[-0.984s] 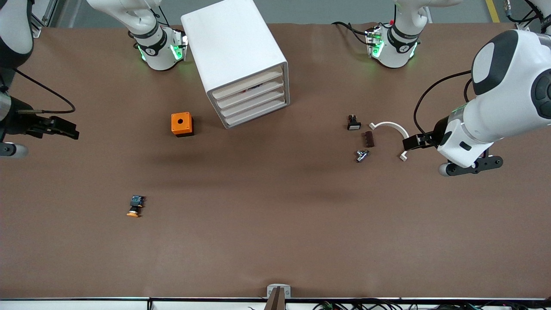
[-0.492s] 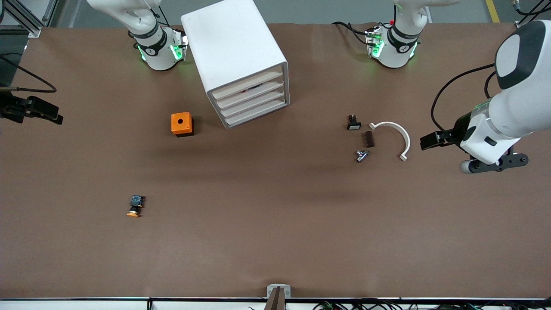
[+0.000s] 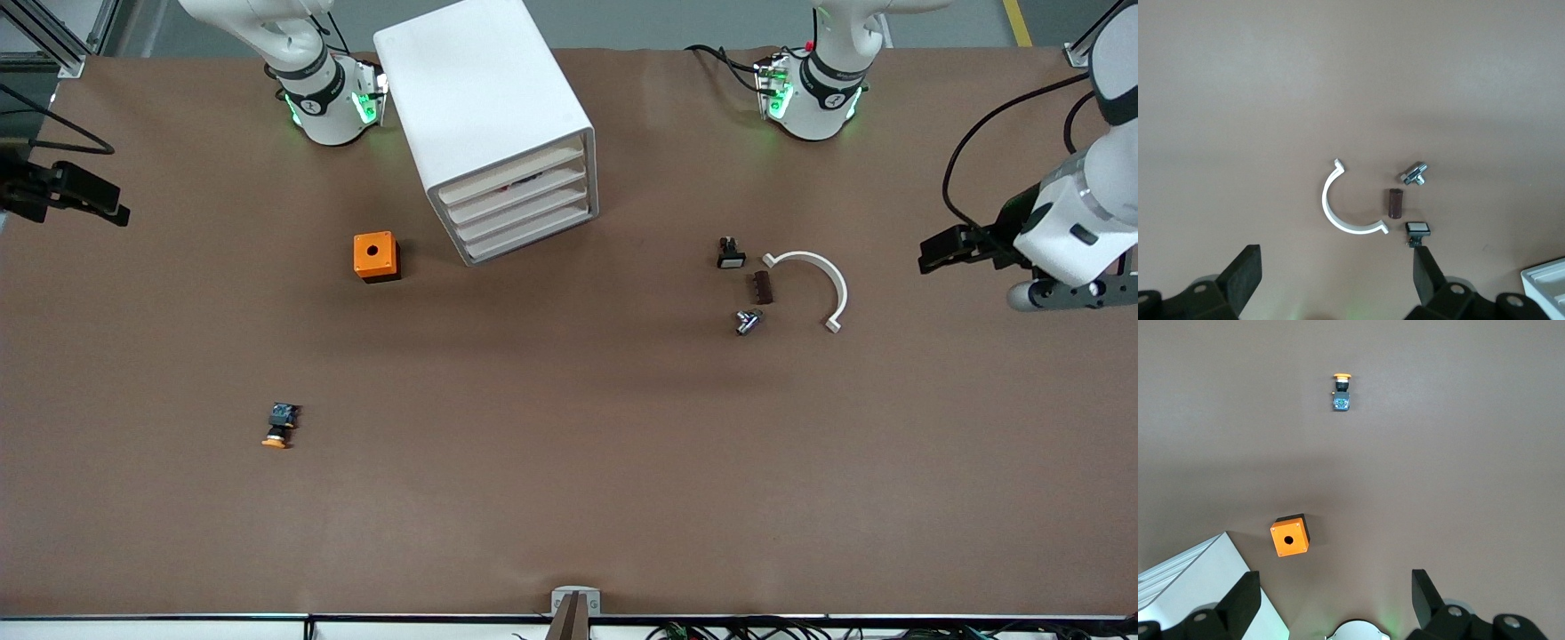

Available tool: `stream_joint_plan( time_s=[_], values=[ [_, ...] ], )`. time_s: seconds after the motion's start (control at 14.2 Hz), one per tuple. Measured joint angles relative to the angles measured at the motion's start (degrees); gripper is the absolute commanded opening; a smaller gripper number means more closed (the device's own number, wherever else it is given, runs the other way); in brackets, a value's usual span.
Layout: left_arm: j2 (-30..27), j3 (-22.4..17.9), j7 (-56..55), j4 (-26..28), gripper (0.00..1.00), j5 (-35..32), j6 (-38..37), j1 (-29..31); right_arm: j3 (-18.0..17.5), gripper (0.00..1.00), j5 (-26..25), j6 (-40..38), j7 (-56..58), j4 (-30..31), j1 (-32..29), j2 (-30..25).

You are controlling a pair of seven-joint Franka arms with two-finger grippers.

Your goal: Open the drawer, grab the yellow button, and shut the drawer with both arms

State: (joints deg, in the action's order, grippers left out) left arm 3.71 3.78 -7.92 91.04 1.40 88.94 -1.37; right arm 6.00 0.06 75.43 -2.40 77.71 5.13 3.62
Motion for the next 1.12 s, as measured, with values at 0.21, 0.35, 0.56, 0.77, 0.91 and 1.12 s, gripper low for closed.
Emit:
stream_joint_plan(
  time_s=[0.21,0.35,0.56,0.77,0.91,1.12],
  values=[
    [-4.79,-0.05,0.02,5.47,1.00,0.00,1.98,0.00,0.30,1.00,0.00,-0.17,-0.18,1.85,-0.05,-1.86],
    [-7.39,-0.13,0.02,8.92,1.00,0.00,4.65,0.26,0.49,1.00,0.00,-0.11,-0.21,3.15,-0.07,-2.64],
    [-8.46,-0.25,0.77,10.16,1.00,0.00,7.98,1.90,0.77,1.00,0.00,0.45,-0.31,3.90,-0.36,-3.19],
    [-8.36,-0.30,2.49,9.91,1.00,0.00,9.07,2.17,0.82,1.00,0.03,2.19,-0.42,5.09,-1.66,-3.80],
    [-7.77,-0.30,3.04,9.05,1.00,0.00,9.47,2.17,0.83,1.00,0.65,4.53,-0.42,7.69,-2.71,-5.28],
    [-6.13,-0.29,3.45,7.11,1.00,0.00,9.62,2.07,0.83,1.00,1.11,5.67,-0.42,10.65,-3.69,-7.49]
  ],
)
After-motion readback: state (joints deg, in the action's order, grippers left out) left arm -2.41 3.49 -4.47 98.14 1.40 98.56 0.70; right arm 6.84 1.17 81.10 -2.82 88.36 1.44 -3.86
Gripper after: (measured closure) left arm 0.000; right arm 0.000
